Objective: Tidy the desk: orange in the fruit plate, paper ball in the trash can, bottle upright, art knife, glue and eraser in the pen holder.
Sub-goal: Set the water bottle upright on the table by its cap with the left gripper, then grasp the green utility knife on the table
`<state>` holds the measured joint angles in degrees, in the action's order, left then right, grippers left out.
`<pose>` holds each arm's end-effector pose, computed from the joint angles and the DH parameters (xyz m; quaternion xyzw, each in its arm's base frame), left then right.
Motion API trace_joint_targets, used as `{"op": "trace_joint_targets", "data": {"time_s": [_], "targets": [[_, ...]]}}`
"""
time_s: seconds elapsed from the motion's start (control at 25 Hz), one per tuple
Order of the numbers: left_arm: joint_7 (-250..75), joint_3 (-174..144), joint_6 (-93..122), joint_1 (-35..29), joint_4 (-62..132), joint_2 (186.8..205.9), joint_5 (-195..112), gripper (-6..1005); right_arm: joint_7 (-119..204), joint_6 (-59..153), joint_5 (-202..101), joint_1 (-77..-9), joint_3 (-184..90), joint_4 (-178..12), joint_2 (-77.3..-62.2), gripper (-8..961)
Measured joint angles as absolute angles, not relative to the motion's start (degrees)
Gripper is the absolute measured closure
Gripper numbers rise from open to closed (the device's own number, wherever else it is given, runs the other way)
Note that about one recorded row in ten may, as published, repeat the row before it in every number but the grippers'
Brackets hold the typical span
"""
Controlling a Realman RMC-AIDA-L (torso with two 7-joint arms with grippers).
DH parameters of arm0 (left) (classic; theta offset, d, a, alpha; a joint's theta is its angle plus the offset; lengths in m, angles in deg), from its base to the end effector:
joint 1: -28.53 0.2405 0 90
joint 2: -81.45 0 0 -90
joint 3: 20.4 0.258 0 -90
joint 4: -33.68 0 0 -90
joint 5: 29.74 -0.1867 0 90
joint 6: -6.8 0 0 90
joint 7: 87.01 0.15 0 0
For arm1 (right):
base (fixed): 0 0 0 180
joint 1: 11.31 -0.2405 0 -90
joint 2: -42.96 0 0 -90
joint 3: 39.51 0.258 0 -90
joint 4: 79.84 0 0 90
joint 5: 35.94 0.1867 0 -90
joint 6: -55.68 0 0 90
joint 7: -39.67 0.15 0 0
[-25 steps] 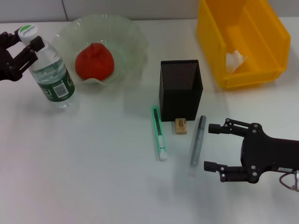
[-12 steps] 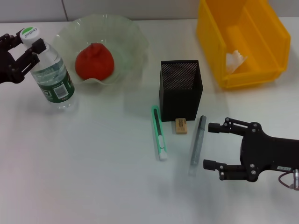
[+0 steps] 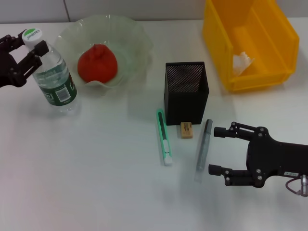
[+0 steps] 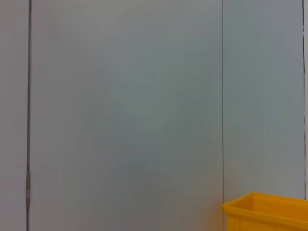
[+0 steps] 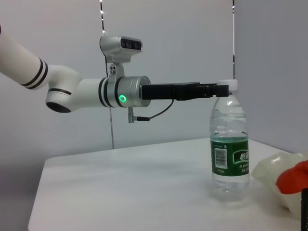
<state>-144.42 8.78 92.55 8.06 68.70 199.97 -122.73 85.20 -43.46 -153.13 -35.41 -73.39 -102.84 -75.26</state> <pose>-0.2948 0.3050 0.0560 -0.8422 -0.1601 -0.3389 0.3875 0.2732 0.2428 -0.0286 -0.9447 0.0705 0.2984 0.1166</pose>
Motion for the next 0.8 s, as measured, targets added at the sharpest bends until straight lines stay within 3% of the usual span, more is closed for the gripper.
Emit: {"op": "trace_joint_targets", "data": {"time_s": [0.8], "targets": [[-136.1, 9.5, 92.9, 8.0, 65.8, 200.10, -122.9, 464, 85.2, -43.4, -153.0, -35.3, -73.3, -102.4, -75.25, 122]]}}
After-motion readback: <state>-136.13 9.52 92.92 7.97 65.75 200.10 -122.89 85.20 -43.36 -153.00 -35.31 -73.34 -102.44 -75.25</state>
